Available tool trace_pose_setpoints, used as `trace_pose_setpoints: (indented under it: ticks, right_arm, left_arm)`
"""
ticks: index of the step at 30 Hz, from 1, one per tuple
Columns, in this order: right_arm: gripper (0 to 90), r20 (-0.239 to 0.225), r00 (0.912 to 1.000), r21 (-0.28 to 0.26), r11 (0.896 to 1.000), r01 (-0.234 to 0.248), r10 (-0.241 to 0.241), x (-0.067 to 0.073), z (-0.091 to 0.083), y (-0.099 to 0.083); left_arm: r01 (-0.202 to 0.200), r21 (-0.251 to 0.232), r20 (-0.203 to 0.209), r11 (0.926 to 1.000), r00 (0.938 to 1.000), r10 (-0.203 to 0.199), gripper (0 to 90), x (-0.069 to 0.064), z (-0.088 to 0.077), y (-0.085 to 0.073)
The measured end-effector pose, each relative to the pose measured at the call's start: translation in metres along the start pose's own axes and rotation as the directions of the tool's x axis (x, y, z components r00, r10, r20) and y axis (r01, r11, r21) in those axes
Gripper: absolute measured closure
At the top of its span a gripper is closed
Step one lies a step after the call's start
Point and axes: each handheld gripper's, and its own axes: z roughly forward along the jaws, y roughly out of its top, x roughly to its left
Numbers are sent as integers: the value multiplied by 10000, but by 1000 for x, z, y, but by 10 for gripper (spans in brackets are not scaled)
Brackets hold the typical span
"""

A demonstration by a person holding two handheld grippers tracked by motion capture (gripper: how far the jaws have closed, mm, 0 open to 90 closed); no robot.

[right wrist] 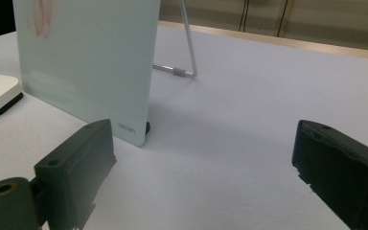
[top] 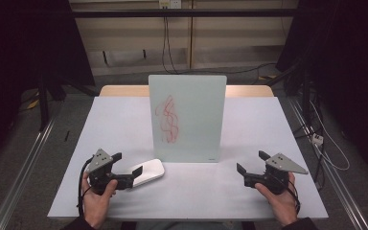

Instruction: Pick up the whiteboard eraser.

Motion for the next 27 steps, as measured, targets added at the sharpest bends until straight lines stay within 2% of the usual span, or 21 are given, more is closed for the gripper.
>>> trace_pose_setpoints:
  ticks: [4, 9, 12, 13, 17, 18, 20, 21, 22, 25, 27]
  right_arm:
    - [72, -35, 10000, 16, 10000, -21, 21, 0, 0, 0]
    - [63, -60, 9999, 111, 9999, -84, 85, -1, 0, 0]
    - [57, -8, 9998, 205, 9996, -206, 206, -2, 1, 0]
    - [54, -26, 9996, 234, 9993, -278, 278, -3, 1, -1]
    - [54, -49, 9994, 237, 9991, -356, 357, -4, 1, 0]
    - [54, -76, 9995, 178, 9994, -313, 315, -3, 1, 0]
    - [56, -112, 9996, 203, 9994, -273, 275, -3, 1, 0]
    - [56, -112, 9996, 203, 9994, -273, 275, -3, 1, 0]
    - [57, -166, 9993, 241, 9992, -329, 333, -4, 2, 0]
    - [61, -174, 9990, 312, 9987, -397, 402, -4, 3, 0]
    - [61, -196, 9991, 287, 9989, -374, 380, -4, 3, 0]
  left_arm:
    - [-154, 70, 18, 9999, 9999, 153, 62, -2, 0, 1]
    - [7, 137, -165, 9999, 9999, -5, 71, 0, 2, 0]
    - [37, 256, -89, 9997, 10000, -35, 86, 3, 2, -1]
    - [-10, 380, -305, 9993, 9995, 22, 86, 3, 2, 0]
    - [1, 458, -81, 9990, 10000, 3, 93, 3, 2, 2]
    - [-89, 566, 39, 9984, 10000, 87, 94, 3, 0, 3]
    - [-29, 642, 361, 9979, 9993, 5, 94, 3, 1, 5]
    - [-29, 642, 361, 9979, 9993, 5, 94, 3, 1, 5]
    - [-165, 876, 651, 9960, 9978, 108, 94, 2, 1, 6]
    - [-245, 1052, 699, 9941, 9974, 172, 95, 1, 2, 8]
    - [-344, 1175, 903, 9925, 9956, 238, 95, 0, 2, 9]
